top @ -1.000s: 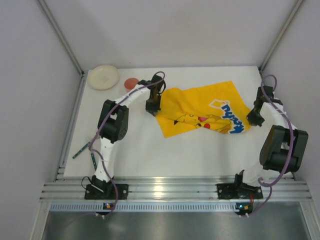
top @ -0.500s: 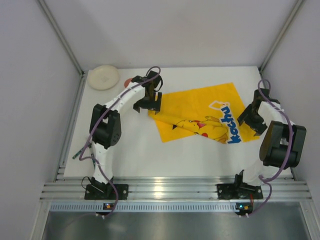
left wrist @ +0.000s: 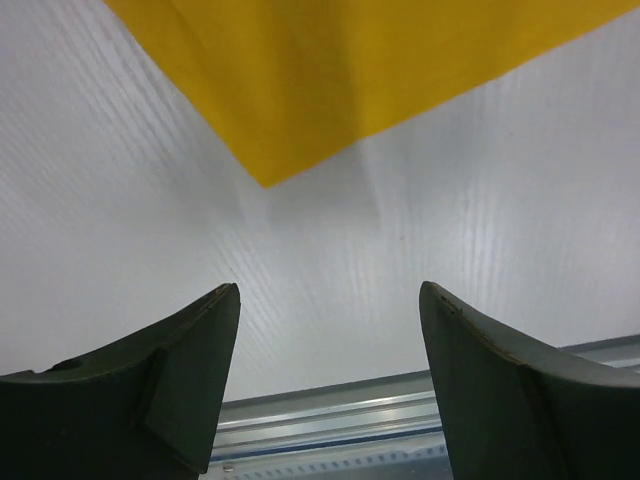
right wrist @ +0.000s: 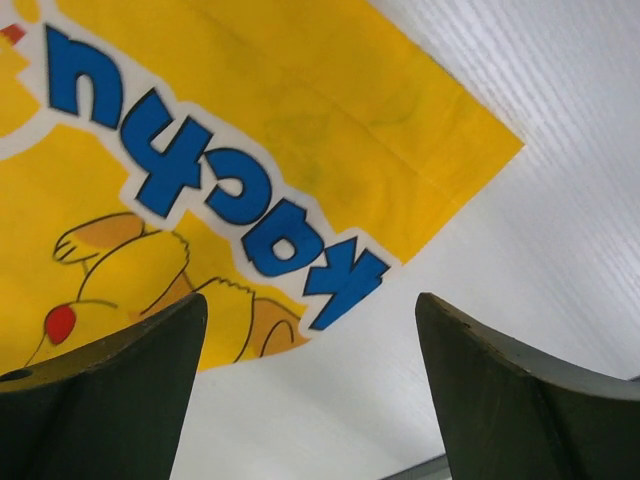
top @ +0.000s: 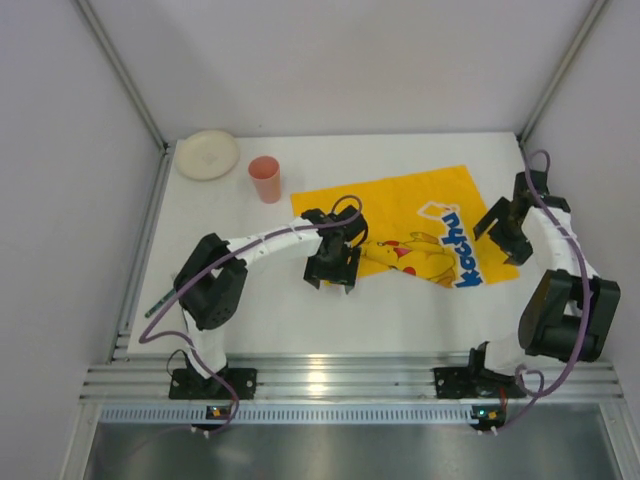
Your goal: Set the dinner table for one person
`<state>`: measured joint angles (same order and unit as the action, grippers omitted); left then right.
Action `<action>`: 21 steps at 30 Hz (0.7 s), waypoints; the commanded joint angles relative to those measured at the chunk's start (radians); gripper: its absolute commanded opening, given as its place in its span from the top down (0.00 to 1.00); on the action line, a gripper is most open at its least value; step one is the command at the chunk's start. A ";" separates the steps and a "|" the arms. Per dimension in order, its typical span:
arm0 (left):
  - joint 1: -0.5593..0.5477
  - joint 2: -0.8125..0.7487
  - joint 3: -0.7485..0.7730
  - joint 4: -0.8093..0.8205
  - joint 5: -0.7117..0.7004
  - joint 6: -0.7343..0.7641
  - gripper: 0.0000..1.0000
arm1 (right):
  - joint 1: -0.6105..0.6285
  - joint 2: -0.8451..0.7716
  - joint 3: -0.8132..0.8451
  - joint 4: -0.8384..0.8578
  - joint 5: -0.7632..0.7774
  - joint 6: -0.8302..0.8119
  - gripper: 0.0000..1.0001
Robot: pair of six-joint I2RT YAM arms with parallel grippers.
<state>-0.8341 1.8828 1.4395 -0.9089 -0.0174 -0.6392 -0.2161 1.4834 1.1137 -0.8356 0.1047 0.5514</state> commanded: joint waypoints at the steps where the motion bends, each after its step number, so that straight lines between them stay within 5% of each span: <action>1: -0.003 -0.022 -0.042 0.071 -0.108 -0.083 0.21 | 0.030 -0.121 -0.006 -0.049 -0.100 0.030 0.15; 13: 0.010 0.110 -0.002 0.174 -0.214 -0.051 0.21 | 0.138 -0.245 -0.041 -0.138 -0.071 -0.002 0.16; 17: 0.024 0.159 -0.016 0.218 -0.239 -0.051 0.31 | 0.168 -0.267 -0.063 -0.143 -0.062 -0.013 0.17; 20: 0.047 0.193 -0.018 0.251 -0.211 -0.050 0.49 | 0.190 -0.281 -0.084 -0.152 -0.039 -0.027 0.17; 21: 0.056 0.202 -0.010 0.249 -0.195 -0.048 0.64 | 0.196 -0.284 -0.089 -0.155 -0.028 -0.030 0.17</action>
<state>-0.8146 2.0090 1.4292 -0.7219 -0.1810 -0.6895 -0.0395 1.2354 1.0340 -0.9657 0.0418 0.5438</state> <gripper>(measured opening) 0.473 0.829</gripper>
